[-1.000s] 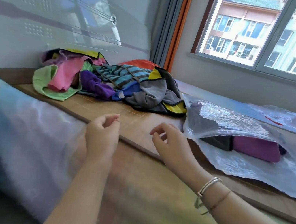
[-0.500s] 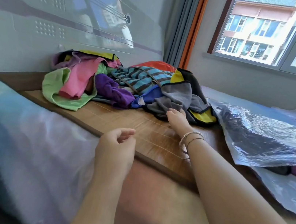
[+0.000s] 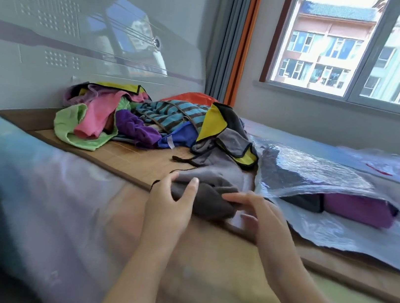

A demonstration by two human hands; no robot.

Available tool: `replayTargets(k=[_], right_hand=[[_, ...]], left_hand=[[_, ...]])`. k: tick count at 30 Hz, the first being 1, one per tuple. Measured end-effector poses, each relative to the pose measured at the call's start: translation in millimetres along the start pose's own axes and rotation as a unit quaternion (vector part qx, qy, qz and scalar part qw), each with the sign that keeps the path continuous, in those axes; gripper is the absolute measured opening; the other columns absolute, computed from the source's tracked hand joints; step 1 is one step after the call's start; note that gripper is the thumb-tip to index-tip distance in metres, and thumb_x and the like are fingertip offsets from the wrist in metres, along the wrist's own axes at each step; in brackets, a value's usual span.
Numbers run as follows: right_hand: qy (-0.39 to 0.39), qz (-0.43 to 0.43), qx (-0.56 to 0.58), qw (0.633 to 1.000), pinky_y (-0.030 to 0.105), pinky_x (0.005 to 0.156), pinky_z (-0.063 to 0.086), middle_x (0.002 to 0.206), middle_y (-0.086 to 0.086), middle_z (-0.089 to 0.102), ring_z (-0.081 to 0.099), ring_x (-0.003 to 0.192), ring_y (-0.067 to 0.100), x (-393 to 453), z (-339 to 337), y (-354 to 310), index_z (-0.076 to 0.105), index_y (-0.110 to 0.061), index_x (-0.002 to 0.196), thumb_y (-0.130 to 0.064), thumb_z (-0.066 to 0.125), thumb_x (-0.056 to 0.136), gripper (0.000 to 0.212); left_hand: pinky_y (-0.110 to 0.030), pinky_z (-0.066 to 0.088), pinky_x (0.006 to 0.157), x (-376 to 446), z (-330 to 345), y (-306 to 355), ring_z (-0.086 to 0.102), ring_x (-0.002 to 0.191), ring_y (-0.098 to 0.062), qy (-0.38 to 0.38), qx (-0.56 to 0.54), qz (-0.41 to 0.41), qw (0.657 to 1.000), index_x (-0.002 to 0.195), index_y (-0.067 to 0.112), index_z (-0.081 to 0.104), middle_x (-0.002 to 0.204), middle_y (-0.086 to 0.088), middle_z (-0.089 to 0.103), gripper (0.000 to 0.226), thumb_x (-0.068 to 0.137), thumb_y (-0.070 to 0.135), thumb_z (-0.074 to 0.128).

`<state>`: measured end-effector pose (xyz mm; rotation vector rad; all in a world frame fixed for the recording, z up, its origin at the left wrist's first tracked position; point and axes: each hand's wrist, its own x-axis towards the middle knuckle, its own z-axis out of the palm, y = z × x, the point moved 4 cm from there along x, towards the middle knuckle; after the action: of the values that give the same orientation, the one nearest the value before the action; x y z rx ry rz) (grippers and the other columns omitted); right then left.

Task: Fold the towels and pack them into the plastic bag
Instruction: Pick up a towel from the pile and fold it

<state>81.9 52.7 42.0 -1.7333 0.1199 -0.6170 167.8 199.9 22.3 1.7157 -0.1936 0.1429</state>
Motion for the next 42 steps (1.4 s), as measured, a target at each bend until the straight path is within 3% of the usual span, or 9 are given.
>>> replayTargets(k=[7,13,17,20,24,29,33,36,42], right_hand=[[0.009,-0.016,0.016,1.0,0.034,0.088,0.045,0.079,0.0,0.073,0.066,0.086,0.013,-50,-33,4,0.073,-0.015,0.06,-0.024,0.043,0.099,0.05],[0.055,0.003,-0.023,0.998,0.036,0.085,0.048,0.07,0.006,0.065,0.067,0.089,0.023,-50,-47,31,0.054,-0.012,0.069,-0.021,0.054,0.098,0.031],[0.107,0.062,0.005,0.992,0.026,0.071,0.053,0.095,0.006,0.058,0.068,0.082,0.016,-45,-50,34,0.047,-0.009,0.099,-0.019,0.06,0.093,0.017],[0.067,0.125,0.04,0.989,0.021,0.047,0.05,0.104,0.001,0.059,0.067,0.063,0.012,-40,-39,35,0.042,-0.011,0.115,-0.023,0.062,0.093,0.033],[0.035,0.179,0.104,0.978,0.018,0.035,0.031,0.07,0.006,0.067,0.051,0.035,0.015,-35,-35,30,0.045,-0.01,0.11,-0.036,0.054,0.096,0.031],[0.005,0.23,0.147,0.962,0.016,0.037,0.023,0.049,0.006,0.05,0.038,0.036,0.014,-33,-39,34,0.058,-0.006,0.1,-0.052,0.049,0.094,0.048],[0.01,0.208,0.191,0.959,0.027,0.063,0.05,0.083,0.004,0.066,0.063,0.074,0.019,-38,-43,29,0.065,-0.009,0.11,-0.052,0.058,0.088,0.048],[-0.005,0.197,0.277,0.94,0.028,0.08,0.052,0.106,0.006,0.066,0.065,0.091,0.018,-47,-52,15,0.063,-0.004,0.117,-0.074,0.066,0.062,0.089],[0.01,0.187,0.307,0.933,0.022,0.056,0.054,0.066,0.006,0.064,0.063,0.059,0.015,-65,-89,11,0.068,-0.009,0.069,-0.02,0.053,0.091,0.029]], left_hand=[[-0.04,0.03,0.104,-27,11,-6,0.037,0.128,-0.034,-0.015,0.248,-0.047,0.967,0.134,0.031,0.047,0.136,0.0,0.048,0.063,0.084,0.069,0.047],[-0.042,0.041,0.104,-23,20,-31,0.055,0.119,-0.023,-0.066,0.099,-0.116,0.986,0.127,0.019,0.039,0.125,0.002,0.058,0.1,0.05,0.077,0.066],[-0.044,0.046,0.1,-20,19,-38,0.06,0.11,-0.019,-0.061,0.047,-0.11,0.991,0.116,0.026,0.046,0.119,0.003,0.063,0.094,0.041,0.073,0.078],[-0.036,0.051,0.085,-19,22,-31,0.063,0.086,-0.018,-0.079,0.029,-0.056,0.995,0.086,0.027,0.059,0.085,0.003,0.067,0.042,0.056,0.046,0.08],[-0.026,0.045,0.071,-35,26,-7,0.059,0.077,-0.015,-0.164,-0.024,0.005,0.986,0.073,0.016,0.058,0.07,-0.001,0.064,0.02,0.078,-0.002,0.063],[-0.028,0.048,0.078,-69,34,18,0.062,0.09,-0.016,-0.365,-0.102,0.03,0.925,0.085,0.0,0.053,0.084,-0.006,0.065,0.014,0.075,-0.007,0.059],[-0.027,0.052,0.087,-90,40,33,0.064,0.099,-0.021,-0.45,-0.148,0.008,0.881,0.089,0.007,0.067,0.101,-0.014,0.067,0.02,0.088,0.025,0.06],[-0.017,0.049,0.09,-106,48,44,0.063,0.11,-0.006,-0.448,-0.088,0.07,0.887,0.098,0.008,0.075,0.118,0.005,0.069,0.025,0.097,0.021,0.054],[-0.024,0.044,0.099,-121,73,53,0.059,0.111,-0.005,-0.341,0.03,0.313,0.886,0.099,0.021,0.07,0.109,0.011,0.068,0.032,0.079,-0.004,0.062]])
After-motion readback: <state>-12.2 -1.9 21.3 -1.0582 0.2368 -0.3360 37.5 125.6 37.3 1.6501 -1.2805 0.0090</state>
